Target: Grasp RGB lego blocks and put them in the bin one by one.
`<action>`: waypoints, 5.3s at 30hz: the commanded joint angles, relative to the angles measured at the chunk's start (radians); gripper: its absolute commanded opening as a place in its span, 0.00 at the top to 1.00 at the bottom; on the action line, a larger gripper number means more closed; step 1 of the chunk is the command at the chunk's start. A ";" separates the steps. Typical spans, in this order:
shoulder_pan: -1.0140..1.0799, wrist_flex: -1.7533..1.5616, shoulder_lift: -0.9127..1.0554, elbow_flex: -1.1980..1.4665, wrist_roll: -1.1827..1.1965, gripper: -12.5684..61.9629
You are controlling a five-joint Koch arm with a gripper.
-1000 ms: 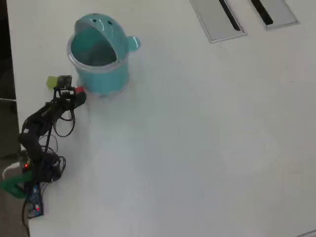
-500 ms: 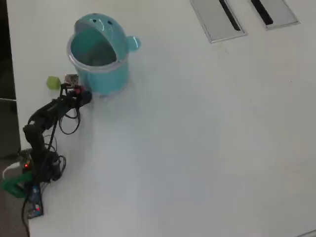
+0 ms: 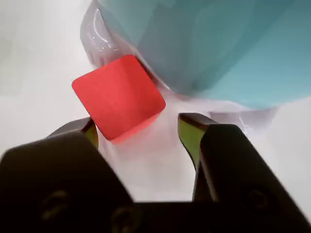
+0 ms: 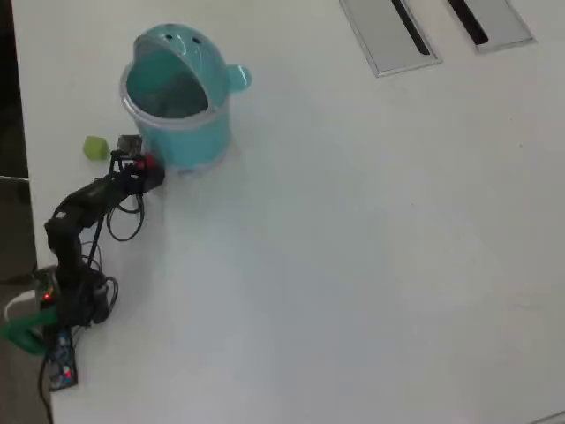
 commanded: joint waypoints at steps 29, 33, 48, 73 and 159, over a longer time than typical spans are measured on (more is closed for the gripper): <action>-0.041 -0.084 0.095 -0.054 0.097 0.45; -0.063 -0.046 0.138 -0.077 0.097 0.45; -0.080 -0.072 0.029 -0.089 0.098 0.45; -0.008 -0.127 -0.043 0.026 0.067 0.45; -0.080 -0.071 -0.021 -0.176 0.104 0.43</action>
